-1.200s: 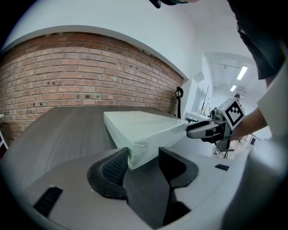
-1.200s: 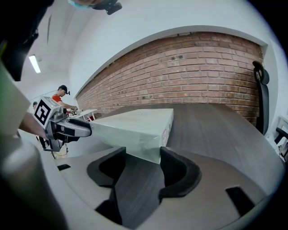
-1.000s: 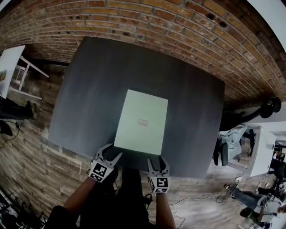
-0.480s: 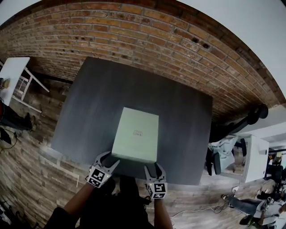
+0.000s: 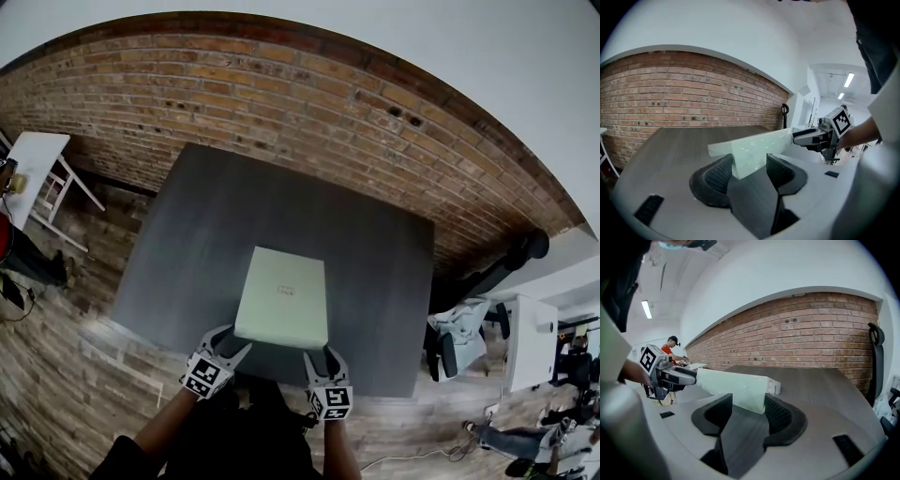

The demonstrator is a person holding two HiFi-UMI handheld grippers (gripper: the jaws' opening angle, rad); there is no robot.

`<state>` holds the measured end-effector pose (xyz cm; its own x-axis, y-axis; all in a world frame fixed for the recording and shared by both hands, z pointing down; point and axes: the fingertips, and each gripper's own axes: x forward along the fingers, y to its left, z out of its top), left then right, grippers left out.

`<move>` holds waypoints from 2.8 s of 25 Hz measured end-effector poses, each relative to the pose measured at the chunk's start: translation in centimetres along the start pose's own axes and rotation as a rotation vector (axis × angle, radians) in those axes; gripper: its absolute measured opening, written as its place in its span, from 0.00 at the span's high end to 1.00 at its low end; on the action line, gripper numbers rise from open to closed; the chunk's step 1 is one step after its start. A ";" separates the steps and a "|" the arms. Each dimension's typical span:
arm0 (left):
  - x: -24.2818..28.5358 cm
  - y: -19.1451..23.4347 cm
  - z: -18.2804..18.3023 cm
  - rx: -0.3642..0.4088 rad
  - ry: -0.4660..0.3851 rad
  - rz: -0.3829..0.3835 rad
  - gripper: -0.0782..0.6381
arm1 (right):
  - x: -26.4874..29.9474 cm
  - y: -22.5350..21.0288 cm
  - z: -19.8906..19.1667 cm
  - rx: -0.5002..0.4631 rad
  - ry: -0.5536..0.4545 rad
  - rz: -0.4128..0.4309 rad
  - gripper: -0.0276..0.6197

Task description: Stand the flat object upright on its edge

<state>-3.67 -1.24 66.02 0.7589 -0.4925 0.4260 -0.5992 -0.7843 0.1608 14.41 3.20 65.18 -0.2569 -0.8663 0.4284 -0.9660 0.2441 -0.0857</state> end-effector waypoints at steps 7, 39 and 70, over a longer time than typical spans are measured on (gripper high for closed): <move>-0.3 0.2 1.8 0.006 -0.012 0.004 0.58 | -0.2 -0.1 1.9 -0.007 -0.024 0.039 0.61; 1.7 1.3 8.6 -0.008 -0.080 0.062 0.54 | 1.2 -3.2 9.1 -0.037 -0.100 0.172 0.60; 4.0 8.2 15.0 0.118 -0.181 0.019 0.53 | 6.7 -4.4 16.1 -0.133 -0.176 0.009 0.61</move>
<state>-1.70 -15.31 55.71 0.7877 -0.5589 0.2590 -0.5878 -0.8078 0.0444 16.40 -10.70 53.98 -0.2783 -0.9236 0.2638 -0.9540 0.2977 0.0359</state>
